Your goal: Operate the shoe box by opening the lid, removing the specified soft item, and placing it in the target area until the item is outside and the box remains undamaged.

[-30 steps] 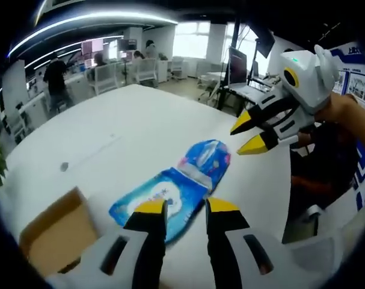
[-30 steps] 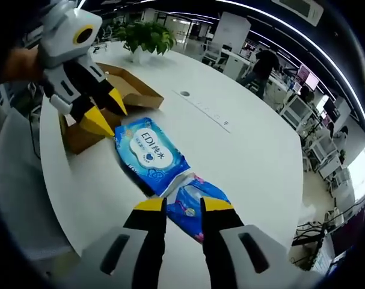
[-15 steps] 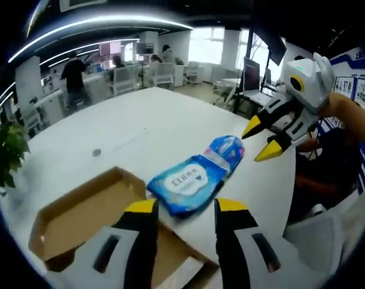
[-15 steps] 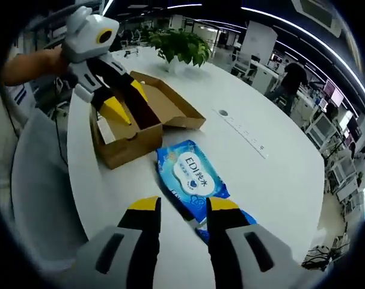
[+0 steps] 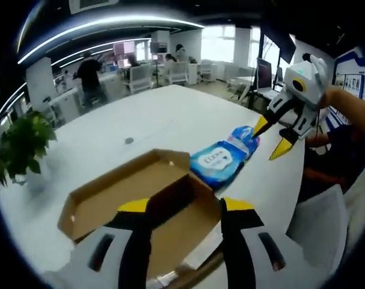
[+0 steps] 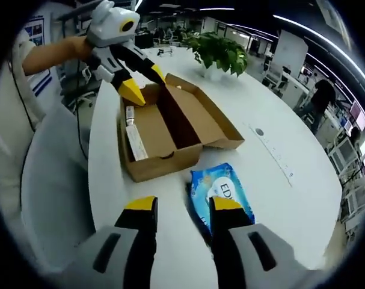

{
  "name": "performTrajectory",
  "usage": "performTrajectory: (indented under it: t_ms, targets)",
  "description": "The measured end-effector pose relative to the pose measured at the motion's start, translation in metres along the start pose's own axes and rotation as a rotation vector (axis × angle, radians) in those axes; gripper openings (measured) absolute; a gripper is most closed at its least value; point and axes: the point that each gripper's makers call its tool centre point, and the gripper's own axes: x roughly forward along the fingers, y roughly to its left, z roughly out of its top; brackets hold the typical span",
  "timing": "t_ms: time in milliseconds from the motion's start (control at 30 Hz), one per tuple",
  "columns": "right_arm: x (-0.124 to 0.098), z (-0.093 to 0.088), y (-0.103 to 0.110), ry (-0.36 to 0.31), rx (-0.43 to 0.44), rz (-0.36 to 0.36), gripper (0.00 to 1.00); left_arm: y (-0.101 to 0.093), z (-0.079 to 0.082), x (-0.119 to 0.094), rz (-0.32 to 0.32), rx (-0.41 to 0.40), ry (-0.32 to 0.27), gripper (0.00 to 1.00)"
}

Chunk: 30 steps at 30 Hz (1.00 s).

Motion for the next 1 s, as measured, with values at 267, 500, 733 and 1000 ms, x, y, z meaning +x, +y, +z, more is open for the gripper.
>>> performTrajectory:
  t_ms: [267, 500, 733, 1000]
  targets:
    - [0.028, 0.022, 0.017, 0.0, -0.081, 0.069, 0.33, 0.025, -0.025, -0.025, 0.059, -0.027, 0.007, 0.49]
    - [0.051, 0.034, 0.032, 0.01, -0.139, 0.123, 0.33, 0.045, -0.054, -0.043, 0.118, -0.076, 0.021, 0.5]
    - [0.072, 0.041, 0.046, 0.021, -0.175, 0.172, 0.33, 0.065, -0.079, -0.061, 0.176, -0.123, 0.031, 0.49]
    - [0.095, 0.046, 0.059, 0.035, -0.213, 0.215, 0.33, 0.082, -0.106, -0.076, 0.236, -0.163, 0.054, 0.47]
